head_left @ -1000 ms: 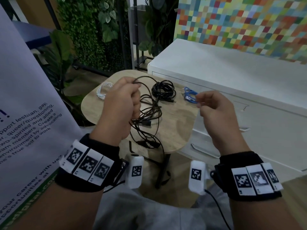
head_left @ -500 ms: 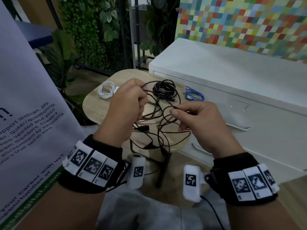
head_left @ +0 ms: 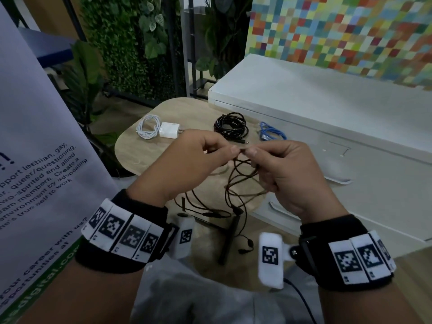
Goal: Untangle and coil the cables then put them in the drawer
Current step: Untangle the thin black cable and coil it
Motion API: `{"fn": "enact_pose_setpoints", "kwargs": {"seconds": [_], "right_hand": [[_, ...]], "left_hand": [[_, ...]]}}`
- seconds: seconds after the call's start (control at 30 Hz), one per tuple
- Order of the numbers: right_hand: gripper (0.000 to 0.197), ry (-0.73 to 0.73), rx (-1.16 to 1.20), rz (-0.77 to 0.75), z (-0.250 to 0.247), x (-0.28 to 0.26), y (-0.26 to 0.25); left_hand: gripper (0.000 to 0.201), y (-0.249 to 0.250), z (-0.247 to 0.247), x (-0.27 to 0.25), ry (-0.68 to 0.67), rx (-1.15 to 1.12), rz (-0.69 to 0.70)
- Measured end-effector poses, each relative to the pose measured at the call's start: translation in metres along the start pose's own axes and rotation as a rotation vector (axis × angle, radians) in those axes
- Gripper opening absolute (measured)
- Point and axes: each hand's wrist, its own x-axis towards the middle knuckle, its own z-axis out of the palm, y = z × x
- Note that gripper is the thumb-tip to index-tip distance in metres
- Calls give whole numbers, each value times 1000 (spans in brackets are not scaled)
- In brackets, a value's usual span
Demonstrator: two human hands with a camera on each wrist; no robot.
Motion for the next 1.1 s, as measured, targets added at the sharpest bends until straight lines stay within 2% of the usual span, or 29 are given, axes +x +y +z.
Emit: {"fn": "enact_pose_setpoints", "kwargs": {"seconds": [0.07,0.17,0.27,0.4,0.53,0.67,0.87,1.0,1.1], "right_hand": [[13,-20,77,22,-3,-1,-2],[10,-31,99,17,-4,-1,-3],[12,-56,119,9,-3,-1,-3],[32,-94,78,-33,-5,0,-2],[21,-16,-57,-54,-7,1,-1],[14,-8,-121,-88,-5,-2,-6],[18,79,-345,-221,1,3,1],[17,57,-544,-292,5,1,0],[19,63,-544,-319,8,0,-1]], "left_hand": [[18,-1,-1,-1,2,-30,-21],[7,1,1,-3,-43,-105,10],[14,-1,3,-1,-42,-125,49],[16,1,4,1,89,-152,9],[25,-4,0,7,214,-212,-67],[28,-8,0,7,164,-300,-101],[11,-8,5,2,47,-320,-69],[27,-8,2,2,-31,-146,-123],[28,-8,8,4,23,-49,-59]]}}
